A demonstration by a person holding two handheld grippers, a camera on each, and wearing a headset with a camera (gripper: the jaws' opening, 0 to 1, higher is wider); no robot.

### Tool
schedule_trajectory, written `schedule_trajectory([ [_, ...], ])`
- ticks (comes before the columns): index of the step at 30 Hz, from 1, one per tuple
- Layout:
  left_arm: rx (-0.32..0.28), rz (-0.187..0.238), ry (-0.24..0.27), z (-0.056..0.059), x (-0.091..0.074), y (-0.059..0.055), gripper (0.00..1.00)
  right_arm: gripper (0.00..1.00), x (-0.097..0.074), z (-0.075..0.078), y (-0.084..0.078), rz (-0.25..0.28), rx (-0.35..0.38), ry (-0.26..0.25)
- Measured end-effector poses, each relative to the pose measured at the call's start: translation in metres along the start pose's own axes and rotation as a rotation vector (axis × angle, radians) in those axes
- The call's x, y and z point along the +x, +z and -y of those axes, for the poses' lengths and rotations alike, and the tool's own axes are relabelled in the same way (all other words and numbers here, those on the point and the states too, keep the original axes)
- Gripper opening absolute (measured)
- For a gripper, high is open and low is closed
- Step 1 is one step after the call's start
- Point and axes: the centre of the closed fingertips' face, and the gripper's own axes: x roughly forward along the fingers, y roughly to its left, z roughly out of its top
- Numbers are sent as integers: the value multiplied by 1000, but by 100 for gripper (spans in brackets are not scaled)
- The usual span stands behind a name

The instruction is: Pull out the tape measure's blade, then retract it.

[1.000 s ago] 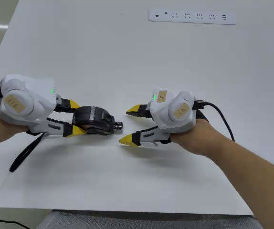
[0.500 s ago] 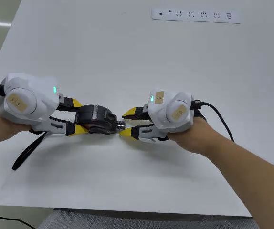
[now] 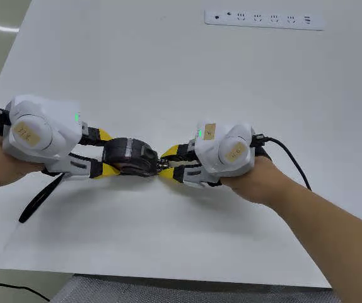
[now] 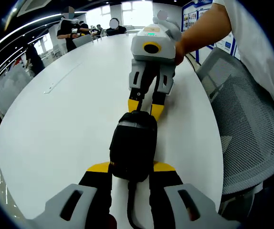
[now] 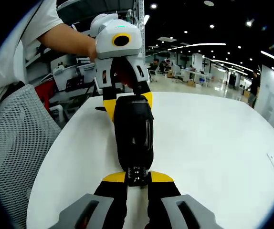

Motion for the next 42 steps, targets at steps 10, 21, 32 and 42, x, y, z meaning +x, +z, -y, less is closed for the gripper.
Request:
schedule_trajectory([
  [10, 2, -3, 2, 0, 0, 0, 24, 12, 1, 0, 1, 8, -27, 15],
  [21, 3, -9, 4, 0, -1, 0, 23, 10, 1, 0, 0, 4, -24, 8],
  [32, 11, -8, 0, 1, 0, 0, 23, 9, -1, -1, -1, 3, -26, 10],
  [42, 7, -6, -4, 1, 0, 1, 23, 9, -5, -2, -4, -2, -31, 8],
])
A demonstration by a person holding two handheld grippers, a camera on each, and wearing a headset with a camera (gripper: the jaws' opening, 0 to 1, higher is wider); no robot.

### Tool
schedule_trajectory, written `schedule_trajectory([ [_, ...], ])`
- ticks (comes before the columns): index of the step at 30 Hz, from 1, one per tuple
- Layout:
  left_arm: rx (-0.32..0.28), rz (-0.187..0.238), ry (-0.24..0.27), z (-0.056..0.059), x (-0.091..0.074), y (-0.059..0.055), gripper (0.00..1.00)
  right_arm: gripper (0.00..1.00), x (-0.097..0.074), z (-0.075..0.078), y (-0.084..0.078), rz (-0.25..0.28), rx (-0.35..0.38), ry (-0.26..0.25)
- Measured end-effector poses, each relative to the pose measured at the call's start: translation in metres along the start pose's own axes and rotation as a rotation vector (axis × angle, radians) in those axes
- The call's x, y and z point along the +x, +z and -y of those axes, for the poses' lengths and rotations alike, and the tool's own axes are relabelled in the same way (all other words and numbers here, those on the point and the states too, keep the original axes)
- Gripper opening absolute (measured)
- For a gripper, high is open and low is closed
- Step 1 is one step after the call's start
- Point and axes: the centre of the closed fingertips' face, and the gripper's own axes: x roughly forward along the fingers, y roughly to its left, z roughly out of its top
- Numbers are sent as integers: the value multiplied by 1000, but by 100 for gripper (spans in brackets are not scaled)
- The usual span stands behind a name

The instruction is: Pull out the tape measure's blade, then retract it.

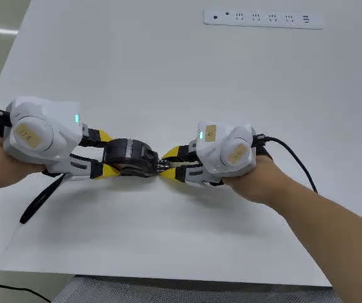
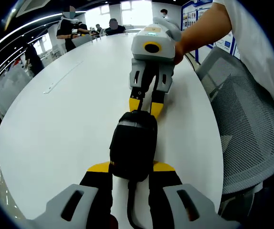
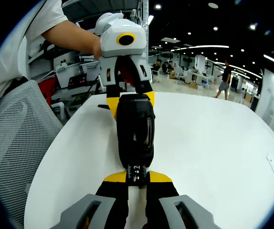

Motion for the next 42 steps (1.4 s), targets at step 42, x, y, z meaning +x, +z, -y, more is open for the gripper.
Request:
schedule_trajectory([
  [42, -20, -5, 4, -1, 1, 1, 23, 9, -42, 5, -25, -53, -16, -31],
])
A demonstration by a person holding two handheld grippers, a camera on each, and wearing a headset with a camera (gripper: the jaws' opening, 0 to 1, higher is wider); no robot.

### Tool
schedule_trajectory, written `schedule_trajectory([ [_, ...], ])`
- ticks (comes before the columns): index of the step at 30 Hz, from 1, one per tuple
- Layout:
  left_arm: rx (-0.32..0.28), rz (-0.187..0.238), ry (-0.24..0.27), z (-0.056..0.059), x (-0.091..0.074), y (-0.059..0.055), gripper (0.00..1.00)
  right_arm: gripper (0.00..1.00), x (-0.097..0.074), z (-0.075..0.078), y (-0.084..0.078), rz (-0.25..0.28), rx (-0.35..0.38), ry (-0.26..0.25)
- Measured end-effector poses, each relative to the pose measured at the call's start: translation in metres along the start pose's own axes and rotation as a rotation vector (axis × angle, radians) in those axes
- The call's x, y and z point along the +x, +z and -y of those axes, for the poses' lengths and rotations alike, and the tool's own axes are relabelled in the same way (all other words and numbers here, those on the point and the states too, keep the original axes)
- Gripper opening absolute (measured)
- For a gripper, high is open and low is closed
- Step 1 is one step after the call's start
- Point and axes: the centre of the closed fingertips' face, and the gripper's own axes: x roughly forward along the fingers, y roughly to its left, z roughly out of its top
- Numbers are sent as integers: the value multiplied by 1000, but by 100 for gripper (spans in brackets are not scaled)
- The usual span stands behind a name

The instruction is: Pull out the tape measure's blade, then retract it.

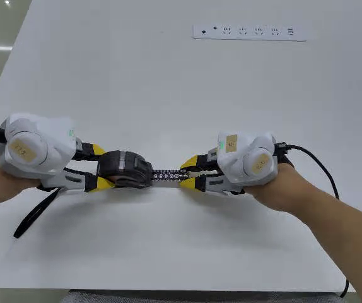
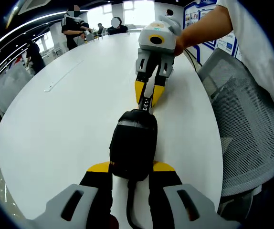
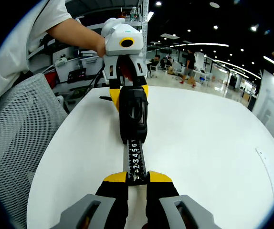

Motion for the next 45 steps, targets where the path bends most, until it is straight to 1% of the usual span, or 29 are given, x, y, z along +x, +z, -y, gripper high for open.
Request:
schedule_trajectory([
  [20, 4, -2, -3, 1, 0, 1, 23, 9, -20, -1, -14, -28, 3, -13],
  [33, 7, -2, 0, 1, 1, 2, 23, 9, -41, 3, -34, -68, 5, -31],
  [42, 5, -2, 1, 1, 1, 2, 23, 9, -53, 6, -41, -81, 3, -41],
  [45, 4, -1, 1, 1, 1, 2, 23, 9, -56, 7, -46, -90, 6, -43],
])
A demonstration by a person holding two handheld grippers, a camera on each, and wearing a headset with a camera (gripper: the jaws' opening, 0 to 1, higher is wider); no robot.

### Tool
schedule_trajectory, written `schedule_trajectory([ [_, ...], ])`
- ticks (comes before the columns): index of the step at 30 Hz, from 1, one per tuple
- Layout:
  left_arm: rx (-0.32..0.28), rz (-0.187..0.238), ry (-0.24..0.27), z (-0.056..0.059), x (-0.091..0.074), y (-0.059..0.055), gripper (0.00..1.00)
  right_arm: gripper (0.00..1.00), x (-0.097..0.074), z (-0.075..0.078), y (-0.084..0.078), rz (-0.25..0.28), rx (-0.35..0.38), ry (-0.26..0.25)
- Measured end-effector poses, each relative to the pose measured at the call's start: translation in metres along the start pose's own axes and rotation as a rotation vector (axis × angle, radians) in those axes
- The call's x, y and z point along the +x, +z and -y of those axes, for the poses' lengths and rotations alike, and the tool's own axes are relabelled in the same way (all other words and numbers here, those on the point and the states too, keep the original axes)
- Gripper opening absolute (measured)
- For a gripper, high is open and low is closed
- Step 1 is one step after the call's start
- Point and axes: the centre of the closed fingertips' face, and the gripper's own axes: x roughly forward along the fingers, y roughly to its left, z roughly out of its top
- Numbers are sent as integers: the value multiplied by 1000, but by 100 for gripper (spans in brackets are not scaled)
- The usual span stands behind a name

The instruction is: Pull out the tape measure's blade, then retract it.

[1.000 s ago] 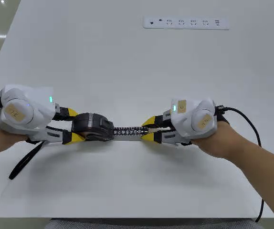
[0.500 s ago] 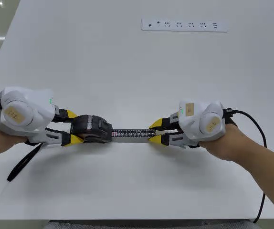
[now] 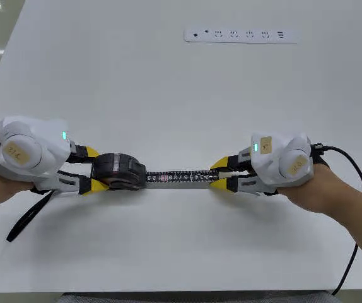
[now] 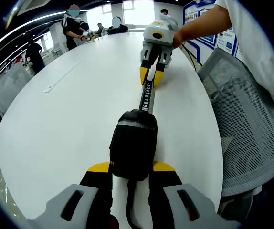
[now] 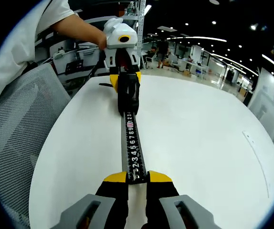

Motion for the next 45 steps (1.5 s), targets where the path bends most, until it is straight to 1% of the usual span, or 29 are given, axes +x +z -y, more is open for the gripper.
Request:
schedule_trajectory([
  [10, 0, -1, 4, 0, 0, 0, 23, 9, -12, 2, -13, -16, 9, -9],
  [21, 2, -1, 2, 0, 0, 0, 23, 9, -29, 4, -32, -42, 27, -29],
  [28, 1, -1, 3, 1, 0, 0, 23, 9, -40, 4, -38, -57, 36, -40],
  [35, 3, -3, 2, 1, 0, 0, 23, 9, -44, 5, -42, -70, 37, -45],
  [40, 2, -2, 1, 1, 1, 0, 23, 9, -50, 7, -48, -74, 44, -52],
  [45, 3, -4, 2, 1, 1, 0, 23, 9, -56, 6, -51, -81, 50, -56],
])
